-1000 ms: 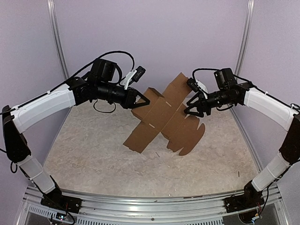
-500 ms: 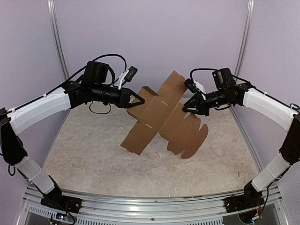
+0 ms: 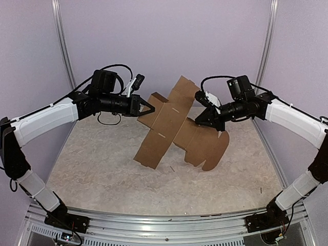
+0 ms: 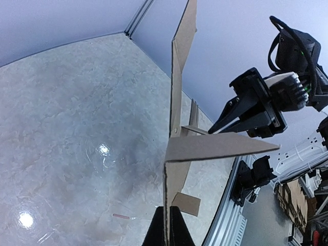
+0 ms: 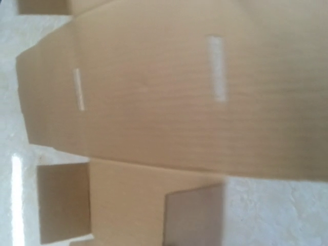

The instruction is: Fold the paper box

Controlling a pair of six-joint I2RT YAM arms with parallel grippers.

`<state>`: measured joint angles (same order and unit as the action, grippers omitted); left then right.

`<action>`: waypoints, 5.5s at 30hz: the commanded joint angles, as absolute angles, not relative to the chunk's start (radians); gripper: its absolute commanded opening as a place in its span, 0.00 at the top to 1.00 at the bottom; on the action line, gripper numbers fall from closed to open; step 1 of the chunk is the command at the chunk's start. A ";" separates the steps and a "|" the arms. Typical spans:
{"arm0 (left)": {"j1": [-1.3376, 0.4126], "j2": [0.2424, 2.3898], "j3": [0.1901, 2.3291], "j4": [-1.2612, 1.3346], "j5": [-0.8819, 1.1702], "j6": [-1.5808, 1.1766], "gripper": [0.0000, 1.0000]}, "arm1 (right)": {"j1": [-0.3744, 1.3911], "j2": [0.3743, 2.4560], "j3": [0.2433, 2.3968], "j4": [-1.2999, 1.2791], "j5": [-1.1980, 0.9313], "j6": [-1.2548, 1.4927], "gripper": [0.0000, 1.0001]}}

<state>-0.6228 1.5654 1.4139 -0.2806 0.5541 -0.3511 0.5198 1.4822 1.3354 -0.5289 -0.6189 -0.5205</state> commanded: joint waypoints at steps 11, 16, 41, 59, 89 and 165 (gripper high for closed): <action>-0.559 1.720 1.147 0.063 0.743 -0.675 1.00 | 0.582 1.720 1.356 -0.578 -0.525 -0.531 0.89; -0.552 1.812 1.070 0.080 0.785 -0.706 1.00 | 0.565 1.728 1.389 -0.583 -0.568 -0.511 0.86; -0.635 1.830 0.973 0.161 0.624 -0.486 1.00 | 0.547 1.960 1.366 -0.621 -0.197 -0.507 0.87; -0.637 1.866 0.993 0.190 0.562 -0.573 1.00 | 0.553 1.968 1.381 -0.716 -0.396 -0.505 0.86; -0.617 1.948 1.016 0.179 0.540 -0.637 1.00 | 0.825 1.898 1.250 -0.615 -0.152 -0.500 0.81; -1.115 2.010 1.201 -0.191 0.044 0.112 0.99 | 0.804 2.061 1.054 -0.505 -0.224 -0.491 0.89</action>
<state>-1.1450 1.9575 1.1618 -0.1490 -0.0166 0.0769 0.7963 1.9301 1.1332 -0.3531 -0.3367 -0.4862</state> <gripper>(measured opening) 0.008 0.106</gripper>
